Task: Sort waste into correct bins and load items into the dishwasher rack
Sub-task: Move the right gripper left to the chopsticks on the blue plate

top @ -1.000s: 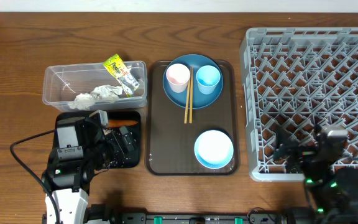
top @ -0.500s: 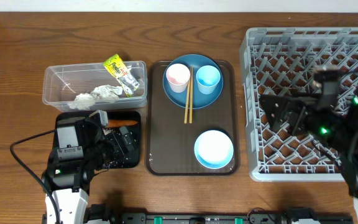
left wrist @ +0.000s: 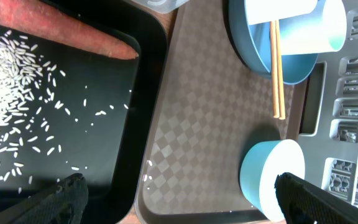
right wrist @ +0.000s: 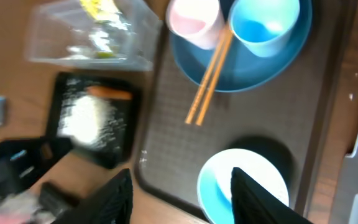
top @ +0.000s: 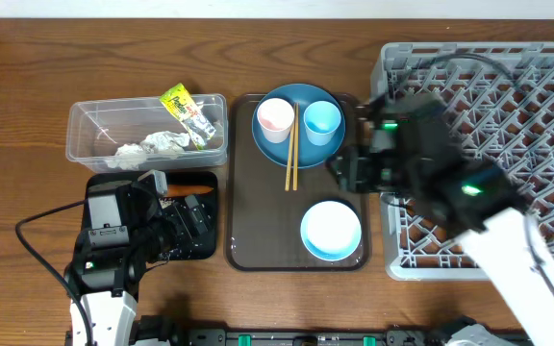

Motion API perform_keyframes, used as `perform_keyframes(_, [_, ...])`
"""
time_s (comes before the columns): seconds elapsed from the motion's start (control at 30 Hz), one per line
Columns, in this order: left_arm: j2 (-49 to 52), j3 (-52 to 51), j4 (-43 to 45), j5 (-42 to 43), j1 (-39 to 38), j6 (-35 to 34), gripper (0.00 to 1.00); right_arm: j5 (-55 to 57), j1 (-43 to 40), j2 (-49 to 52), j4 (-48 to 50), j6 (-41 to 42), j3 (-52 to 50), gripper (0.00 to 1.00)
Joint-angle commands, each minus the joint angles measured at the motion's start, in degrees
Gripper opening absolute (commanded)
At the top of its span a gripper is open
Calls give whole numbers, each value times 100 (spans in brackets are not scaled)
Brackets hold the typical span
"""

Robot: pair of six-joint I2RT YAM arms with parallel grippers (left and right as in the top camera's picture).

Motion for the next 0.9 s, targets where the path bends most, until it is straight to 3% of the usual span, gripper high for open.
perform_keyframes(0.0, [-9,90,-9,-57,28,55,98,1071,422,553,197,627,28,49])
perform_keyframes(0.17, [-9,90,-9,-57,28,57,98,1060,546,1467,656,1036,28,47])
perform_keyframes(0.43, [-9,90,-9,-57,28,57,98,898,546,2494,1097,1303,28,33])
perform_keyframes(0.87, [-9,90,-9,-57,28,57,98,675,595,3136,1427,1349,28,27])
